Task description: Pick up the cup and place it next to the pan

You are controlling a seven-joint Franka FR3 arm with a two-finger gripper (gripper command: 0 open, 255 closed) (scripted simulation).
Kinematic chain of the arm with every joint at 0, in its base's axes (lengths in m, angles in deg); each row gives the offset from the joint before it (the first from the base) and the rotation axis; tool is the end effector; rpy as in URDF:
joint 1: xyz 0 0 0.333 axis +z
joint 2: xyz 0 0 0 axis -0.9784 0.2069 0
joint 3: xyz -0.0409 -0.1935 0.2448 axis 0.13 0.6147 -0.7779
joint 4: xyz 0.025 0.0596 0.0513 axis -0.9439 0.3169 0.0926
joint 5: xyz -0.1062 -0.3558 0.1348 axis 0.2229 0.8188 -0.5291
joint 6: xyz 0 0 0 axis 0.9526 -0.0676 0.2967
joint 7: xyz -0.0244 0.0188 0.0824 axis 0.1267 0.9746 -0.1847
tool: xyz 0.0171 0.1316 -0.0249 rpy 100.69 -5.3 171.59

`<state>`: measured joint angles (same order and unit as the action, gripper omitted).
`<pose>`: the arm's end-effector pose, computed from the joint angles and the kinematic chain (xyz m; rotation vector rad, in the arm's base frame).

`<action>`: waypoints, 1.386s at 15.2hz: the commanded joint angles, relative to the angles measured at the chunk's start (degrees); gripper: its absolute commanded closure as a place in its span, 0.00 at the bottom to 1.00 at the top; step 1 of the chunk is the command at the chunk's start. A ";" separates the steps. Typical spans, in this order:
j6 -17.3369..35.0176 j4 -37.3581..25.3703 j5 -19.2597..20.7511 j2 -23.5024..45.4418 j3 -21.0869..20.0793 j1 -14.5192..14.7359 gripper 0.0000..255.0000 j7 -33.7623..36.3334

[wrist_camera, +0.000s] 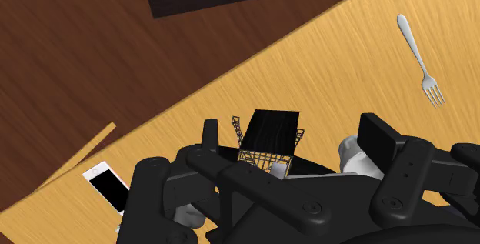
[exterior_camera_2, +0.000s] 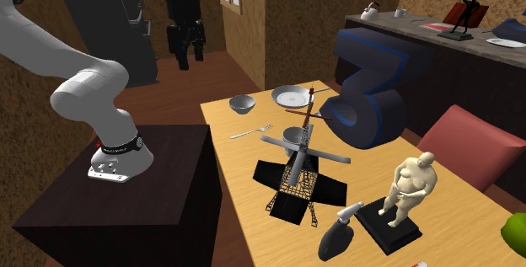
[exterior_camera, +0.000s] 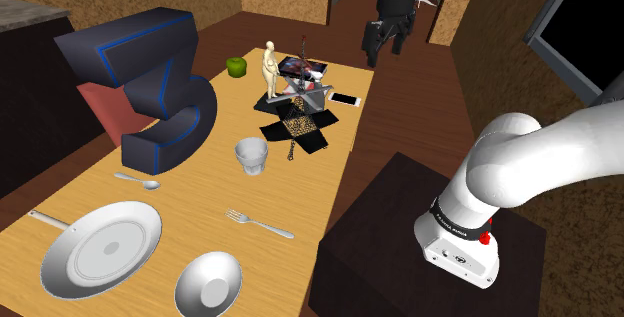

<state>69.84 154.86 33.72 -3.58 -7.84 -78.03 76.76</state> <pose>0.3245 -0.0201 0.5471 3.0154 -0.2596 -0.0056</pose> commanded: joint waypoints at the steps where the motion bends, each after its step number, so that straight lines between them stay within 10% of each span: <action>1: 0.00 0.00 0.00 0.00 0.00 0.00 0.00 0.00; 21: 26.87 -7.09 0.29 37.04 -10.09 2.57 0.00 17.92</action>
<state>95.80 149.12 33.66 31.01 -17.34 -75.73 93.36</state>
